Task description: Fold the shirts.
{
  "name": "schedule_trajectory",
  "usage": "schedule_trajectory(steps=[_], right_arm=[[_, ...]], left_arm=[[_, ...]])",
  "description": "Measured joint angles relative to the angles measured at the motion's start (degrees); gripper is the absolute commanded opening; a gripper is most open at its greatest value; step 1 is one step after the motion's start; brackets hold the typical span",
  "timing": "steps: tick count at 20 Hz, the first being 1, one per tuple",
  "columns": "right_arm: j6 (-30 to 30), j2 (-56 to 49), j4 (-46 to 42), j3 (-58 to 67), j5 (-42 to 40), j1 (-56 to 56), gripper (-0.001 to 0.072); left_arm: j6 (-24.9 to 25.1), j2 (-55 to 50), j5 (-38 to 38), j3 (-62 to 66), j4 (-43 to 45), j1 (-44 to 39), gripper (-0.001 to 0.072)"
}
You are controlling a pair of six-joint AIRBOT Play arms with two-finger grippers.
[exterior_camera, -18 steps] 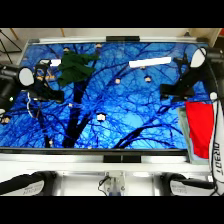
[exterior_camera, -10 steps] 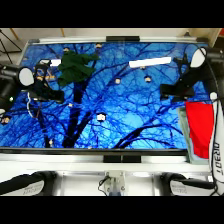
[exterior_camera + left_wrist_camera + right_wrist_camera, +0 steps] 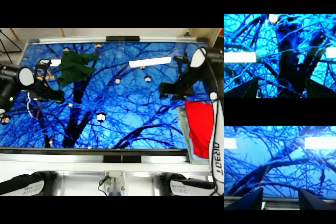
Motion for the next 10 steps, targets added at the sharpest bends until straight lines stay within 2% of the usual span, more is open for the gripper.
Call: schedule_trajectory(steps=[4, 10], right_arm=[[0.0, 0.0, 0.0, 0.0, -1.2, 0.0, 0.0548], [0.0, 0.0, 0.0, 0.0, -7.6, 0.0, 0.0548]], left_arm=[[-1.5, 0.0, 2.1, 0.0, -0.5, 0.0, 0.0720], [-4.7, -0.4, 14.7, 0.0, -1.7, 0.0, 0.0718]])
